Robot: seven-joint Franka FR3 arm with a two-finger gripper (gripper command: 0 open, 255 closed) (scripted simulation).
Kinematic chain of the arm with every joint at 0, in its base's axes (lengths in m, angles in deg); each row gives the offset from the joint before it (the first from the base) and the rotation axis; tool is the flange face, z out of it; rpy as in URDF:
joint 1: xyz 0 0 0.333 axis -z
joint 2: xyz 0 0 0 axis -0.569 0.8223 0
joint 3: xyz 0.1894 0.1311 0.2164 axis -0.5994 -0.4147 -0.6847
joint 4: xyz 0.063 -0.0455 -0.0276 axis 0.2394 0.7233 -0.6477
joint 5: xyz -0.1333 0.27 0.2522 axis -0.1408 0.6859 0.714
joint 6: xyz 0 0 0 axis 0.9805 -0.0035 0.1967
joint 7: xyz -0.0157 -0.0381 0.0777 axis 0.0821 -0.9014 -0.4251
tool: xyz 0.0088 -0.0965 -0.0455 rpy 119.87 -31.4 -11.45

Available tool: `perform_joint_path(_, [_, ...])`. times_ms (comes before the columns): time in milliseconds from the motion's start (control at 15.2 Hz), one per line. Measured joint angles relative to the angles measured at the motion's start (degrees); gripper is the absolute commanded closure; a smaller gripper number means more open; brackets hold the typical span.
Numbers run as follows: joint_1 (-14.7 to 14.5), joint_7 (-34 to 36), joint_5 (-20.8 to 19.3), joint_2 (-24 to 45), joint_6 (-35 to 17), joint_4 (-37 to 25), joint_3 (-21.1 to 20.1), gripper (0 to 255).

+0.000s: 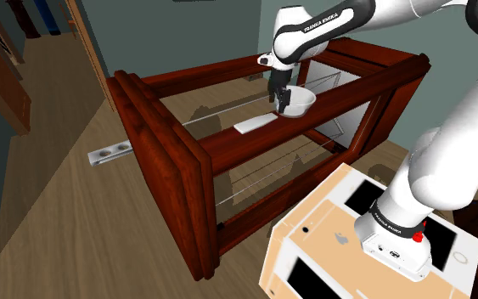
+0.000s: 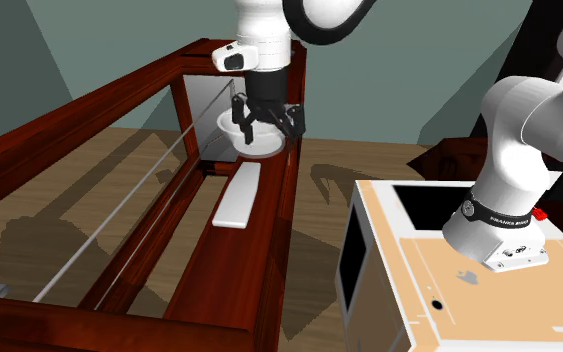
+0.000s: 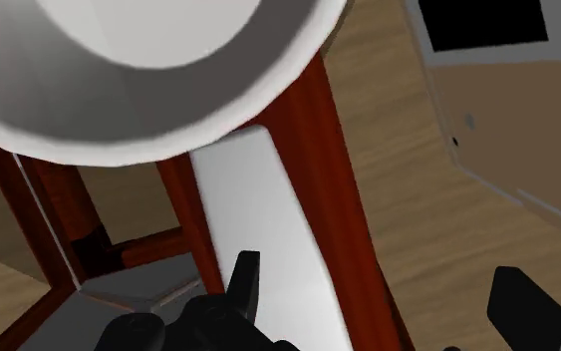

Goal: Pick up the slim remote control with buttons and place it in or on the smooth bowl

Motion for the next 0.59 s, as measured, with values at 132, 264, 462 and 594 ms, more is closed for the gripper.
perform_joint_path(132, [-0.65,-6.30,1.56,4.46,-1.37,-2.95,-0.29,0])
perform_joint_path(264, [-0.97,-12.32,2.74,7.84,-2.14,-5.44,-0.87,0])
perform_joint_path(462, [-1.13,-18.06,4.09,12.10,-3.55,-8.13,-1.80,0])
perform_joint_path(594, [-0.98,-19.11,4.48,13.29,-4.77,-8.08,-1.91,0])
